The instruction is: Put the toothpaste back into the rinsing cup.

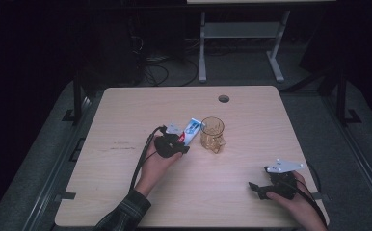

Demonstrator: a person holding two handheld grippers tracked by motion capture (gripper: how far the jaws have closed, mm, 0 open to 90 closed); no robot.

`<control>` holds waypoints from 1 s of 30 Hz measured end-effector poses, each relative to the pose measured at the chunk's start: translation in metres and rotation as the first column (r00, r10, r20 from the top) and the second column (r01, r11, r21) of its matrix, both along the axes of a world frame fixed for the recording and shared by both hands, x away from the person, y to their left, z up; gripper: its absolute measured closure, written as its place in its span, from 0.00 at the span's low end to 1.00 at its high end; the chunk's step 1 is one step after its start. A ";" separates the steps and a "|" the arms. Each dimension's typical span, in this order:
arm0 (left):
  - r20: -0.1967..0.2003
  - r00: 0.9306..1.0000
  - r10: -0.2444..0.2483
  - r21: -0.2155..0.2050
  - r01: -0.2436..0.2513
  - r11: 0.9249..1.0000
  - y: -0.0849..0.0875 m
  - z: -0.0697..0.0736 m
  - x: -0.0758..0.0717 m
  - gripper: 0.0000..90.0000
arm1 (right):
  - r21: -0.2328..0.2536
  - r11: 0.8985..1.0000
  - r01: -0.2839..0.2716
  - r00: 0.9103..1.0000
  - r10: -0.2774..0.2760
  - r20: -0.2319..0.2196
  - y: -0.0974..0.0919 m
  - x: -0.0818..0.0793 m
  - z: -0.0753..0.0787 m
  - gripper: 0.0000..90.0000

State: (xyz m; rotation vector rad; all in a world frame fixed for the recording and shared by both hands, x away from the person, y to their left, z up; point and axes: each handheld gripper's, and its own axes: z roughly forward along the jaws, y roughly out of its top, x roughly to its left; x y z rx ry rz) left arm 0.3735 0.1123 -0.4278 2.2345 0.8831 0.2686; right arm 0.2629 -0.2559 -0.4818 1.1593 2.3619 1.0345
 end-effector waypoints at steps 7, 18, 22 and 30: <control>-0.011 1.000 0.006 0.023 -0.006 1.000 -0.004 0.009 0.016 0.59 | 0.000 1.000 0.000 1.000 0.000 0.000 0.000 0.000 0.000 0.13; -0.041 0.998 0.045 0.044 -0.043 0.998 -0.006 0.016 0.046 0.50 | 0.000 1.000 -0.001 1.000 0.002 0.002 0.000 0.000 0.000 0.14; -0.046 0.997 0.057 0.035 -0.055 0.998 -0.007 0.017 0.055 0.48 | -0.001 1.000 -0.003 1.000 0.003 0.002 0.000 0.000 0.000 0.14; -0.078 0.994 0.080 0.046 -0.077 0.996 -0.013 0.009 0.081 0.45 | -0.001 1.000 -0.003 1.000 0.003 0.001 0.000 0.000 0.000 0.14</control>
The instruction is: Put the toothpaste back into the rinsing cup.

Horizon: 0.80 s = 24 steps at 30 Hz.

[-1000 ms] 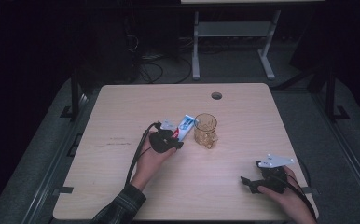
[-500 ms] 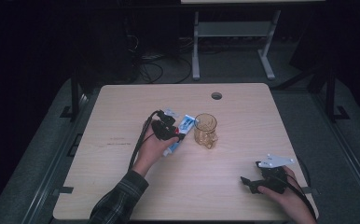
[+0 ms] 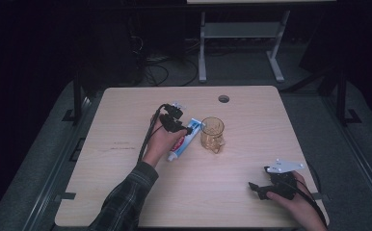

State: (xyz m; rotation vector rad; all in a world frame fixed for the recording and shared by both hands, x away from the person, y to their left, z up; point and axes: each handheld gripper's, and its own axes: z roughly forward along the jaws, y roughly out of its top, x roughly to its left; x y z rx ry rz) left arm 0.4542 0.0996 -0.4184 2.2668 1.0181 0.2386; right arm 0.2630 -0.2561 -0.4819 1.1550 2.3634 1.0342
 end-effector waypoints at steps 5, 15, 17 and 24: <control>-0.015 1.000 0.018 -0.006 -0.019 1.000 -0.004 -0.005 0.011 0.44 | 0.001 1.000 0.000 1.000 0.000 0.000 0.000 0.000 0.000 0.14; -0.039 0.999 0.020 0.034 -0.019 0.999 -0.016 -0.016 0.029 0.43 | 0.004 1.000 -0.001 1.000 0.001 -0.001 0.000 0.000 0.000 0.14; -0.041 0.999 0.022 0.039 -0.021 0.999 -0.021 -0.019 0.032 0.43 | 0.004 1.000 -0.003 1.000 0.003 -0.001 0.000 0.000 0.000 0.14; -0.055 0.998 0.018 0.042 -0.016 0.999 -0.027 -0.025 0.037 0.41 | 0.002 1.000 -0.004 1.000 0.004 0.000 0.000 0.000 0.000 0.14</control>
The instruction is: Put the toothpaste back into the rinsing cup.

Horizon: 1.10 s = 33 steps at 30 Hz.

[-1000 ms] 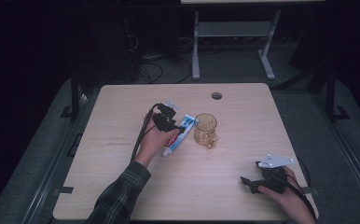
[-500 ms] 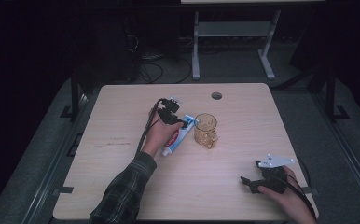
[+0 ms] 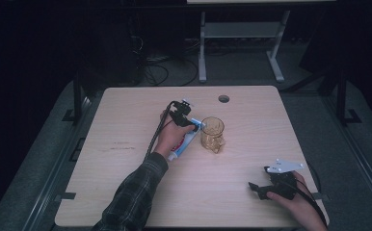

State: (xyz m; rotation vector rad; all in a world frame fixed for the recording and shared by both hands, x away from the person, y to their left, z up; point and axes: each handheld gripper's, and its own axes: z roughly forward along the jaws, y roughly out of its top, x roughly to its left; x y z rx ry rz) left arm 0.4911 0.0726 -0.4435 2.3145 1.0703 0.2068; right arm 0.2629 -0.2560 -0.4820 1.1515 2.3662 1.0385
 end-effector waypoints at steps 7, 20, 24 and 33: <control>-0.008 1.000 -0.001 0.042 0.001 0.999 -0.006 -0.008 0.001 0.39 | 0.000 1.000 0.000 1.000 0.000 0.000 0.000 0.000 0.000 0.14; 0.018 1.000 -0.001 0.099 0.000 0.995 -0.013 -0.011 0.000 0.38 | -0.001 1.000 -0.002 1.000 0.002 0.001 0.000 0.000 0.000 0.14; 0.024 1.000 -0.001 0.105 -0.001 0.994 -0.014 -0.011 -0.001 0.40 | -0.001 1.000 -0.001 1.000 0.001 0.001 0.000 0.000 0.000 0.14; 0.028 1.000 -0.007 0.101 0.004 0.995 -0.014 -0.010 -0.002 0.48 | -0.001 1.000 -0.002 1.000 0.002 0.001 0.000 0.000 0.000 0.14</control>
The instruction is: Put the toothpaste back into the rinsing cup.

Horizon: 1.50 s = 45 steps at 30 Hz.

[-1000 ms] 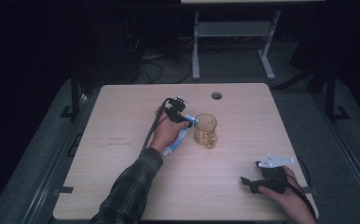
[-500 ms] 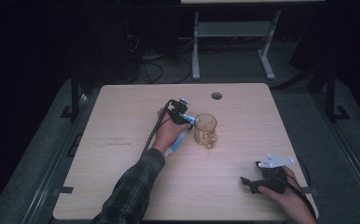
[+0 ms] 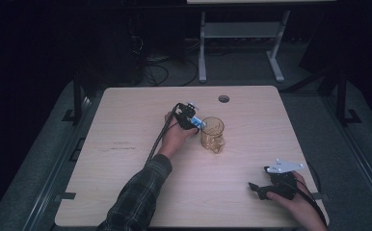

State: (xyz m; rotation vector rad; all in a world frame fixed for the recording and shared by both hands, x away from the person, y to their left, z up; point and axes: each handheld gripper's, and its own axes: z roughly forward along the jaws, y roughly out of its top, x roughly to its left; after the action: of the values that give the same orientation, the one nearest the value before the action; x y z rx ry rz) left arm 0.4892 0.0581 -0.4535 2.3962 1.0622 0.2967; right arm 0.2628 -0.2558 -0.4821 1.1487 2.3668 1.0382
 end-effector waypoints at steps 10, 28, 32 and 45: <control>-0.022 1.000 0.006 -0.011 -0.006 1.000 0.001 0.002 0.000 0.61 | 0.000 1.000 0.000 1.000 0.000 0.000 0.000 0.000 0.000 0.14; -0.076 0.997 -0.016 -0.073 0.010 0.997 0.010 0.008 0.001 0.80 | 0.001 1.000 0.000 1.000 0.000 -0.001 0.000 0.000 0.000 0.14; -0.076 0.997 -0.022 -0.106 0.014 0.994 0.017 0.014 0.000 0.80 | 0.001 1.000 0.000 1.000 0.000 -0.001 0.000 0.000 0.000 0.14; -0.065 0.997 -0.034 -0.203 0.020 0.979 0.031 0.028 -0.008 0.81 | 0.003 1.000 0.000 1.000 0.000 -0.002 0.000 0.000 0.000 0.14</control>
State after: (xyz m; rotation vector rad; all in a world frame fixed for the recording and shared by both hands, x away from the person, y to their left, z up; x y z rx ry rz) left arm 0.4810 0.0888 -0.4251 2.2503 1.0361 0.0922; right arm 0.2627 -0.2557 -0.4819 1.1516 2.3674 1.0419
